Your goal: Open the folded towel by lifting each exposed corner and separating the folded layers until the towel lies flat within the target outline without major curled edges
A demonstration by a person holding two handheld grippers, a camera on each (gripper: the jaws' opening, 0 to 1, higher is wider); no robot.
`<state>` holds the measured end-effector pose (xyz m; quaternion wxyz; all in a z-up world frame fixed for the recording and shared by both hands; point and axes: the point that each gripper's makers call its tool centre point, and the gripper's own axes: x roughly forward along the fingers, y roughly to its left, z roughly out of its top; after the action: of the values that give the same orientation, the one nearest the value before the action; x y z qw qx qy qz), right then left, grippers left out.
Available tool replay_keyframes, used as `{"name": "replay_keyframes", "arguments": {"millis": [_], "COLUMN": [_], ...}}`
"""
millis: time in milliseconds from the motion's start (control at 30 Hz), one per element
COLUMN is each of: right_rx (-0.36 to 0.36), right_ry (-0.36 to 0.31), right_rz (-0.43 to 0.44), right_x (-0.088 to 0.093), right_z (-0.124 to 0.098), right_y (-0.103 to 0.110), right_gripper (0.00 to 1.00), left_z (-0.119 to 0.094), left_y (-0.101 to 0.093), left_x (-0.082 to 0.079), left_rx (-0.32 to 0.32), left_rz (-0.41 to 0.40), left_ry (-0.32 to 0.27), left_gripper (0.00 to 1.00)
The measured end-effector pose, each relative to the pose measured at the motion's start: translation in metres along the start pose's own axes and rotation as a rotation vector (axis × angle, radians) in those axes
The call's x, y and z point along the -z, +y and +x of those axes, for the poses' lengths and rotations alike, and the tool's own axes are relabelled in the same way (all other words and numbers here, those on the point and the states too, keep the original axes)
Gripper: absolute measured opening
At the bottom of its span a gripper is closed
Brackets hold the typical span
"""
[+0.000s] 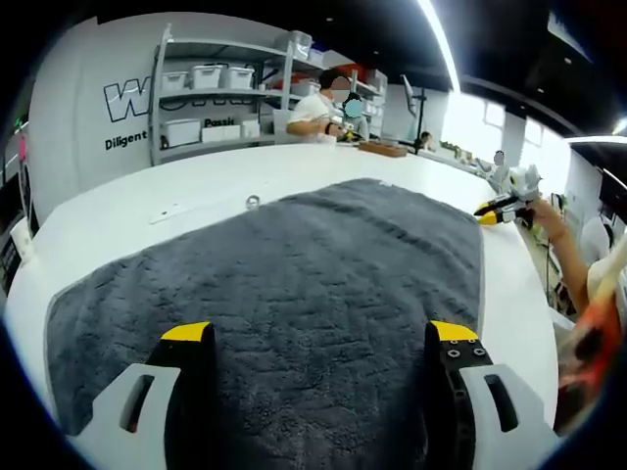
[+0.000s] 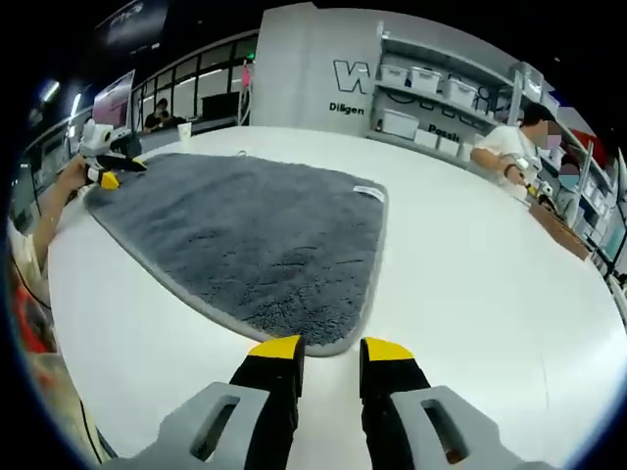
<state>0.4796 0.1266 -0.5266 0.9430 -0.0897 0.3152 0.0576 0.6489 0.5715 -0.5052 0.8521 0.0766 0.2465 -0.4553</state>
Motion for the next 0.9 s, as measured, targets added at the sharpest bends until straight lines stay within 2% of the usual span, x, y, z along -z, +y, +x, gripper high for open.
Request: {"name": "replay_keyframes", "arguments": {"millis": [133,267,367,433,533,567,700,800,900], "right_rx": [0.018,-0.009,-0.003,-0.016,-0.053,-0.061,-0.051,-0.075,-0.101], "right_ry": [-0.026,-0.072,-0.1,-0.134,-0.164,-0.183,-0.181,-0.199,-0.223], "right_rz": [-0.002,0.004,0.004,0.034,0.088,0.094,0.112,0.132,0.116], "right_x": [-0.013,-0.035,-0.053,-0.069,-0.087,-0.099,-0.119,-0.151,-0.173], "right_z": [-0.003,0.003,0.017,0.029,0.043,0.052,0.073,0.1,0.123], "right_y": [-0.002,0.001,-0.002,-0.004,-0.002,-0.001,-0.009,-0.012,-0.012], "right_gripper": [0.26,0.39,0.36,0.33,0.35,0.35,0.33,0.32,0.33], "left_z": [-0.005,-0.012,-0.014,-0.015,-0.016,-0.016,-0.013,-0.013,-0.013], "left_y": [0.003,0.009,0.014,0.018,0.018,0.018,0.019,0.021,0.021], "left_x": [-0.004,-0.011,-0.01,-0.009,-0.009,-0.01,-0.005,-0.001,-0.002], "left_rx": [-0.003,-0.018,-0.037,-0.051,-0.056,-0.055,-0.05,-0.058,-0.058], "left_rz": [0.0,0.0,-0.003,-0.002,0.0,-0.003,-0.018,-0.026,-0.028], "left_ry": [-0.017,-0.045,-0.044,-0.042,-0.046,-0.051,-0.038,-0.024,-0.032], "left_gripper": [0.87,0.88,0.88,0.88,0.88,0.88,0.88,0.88,0.88]}}
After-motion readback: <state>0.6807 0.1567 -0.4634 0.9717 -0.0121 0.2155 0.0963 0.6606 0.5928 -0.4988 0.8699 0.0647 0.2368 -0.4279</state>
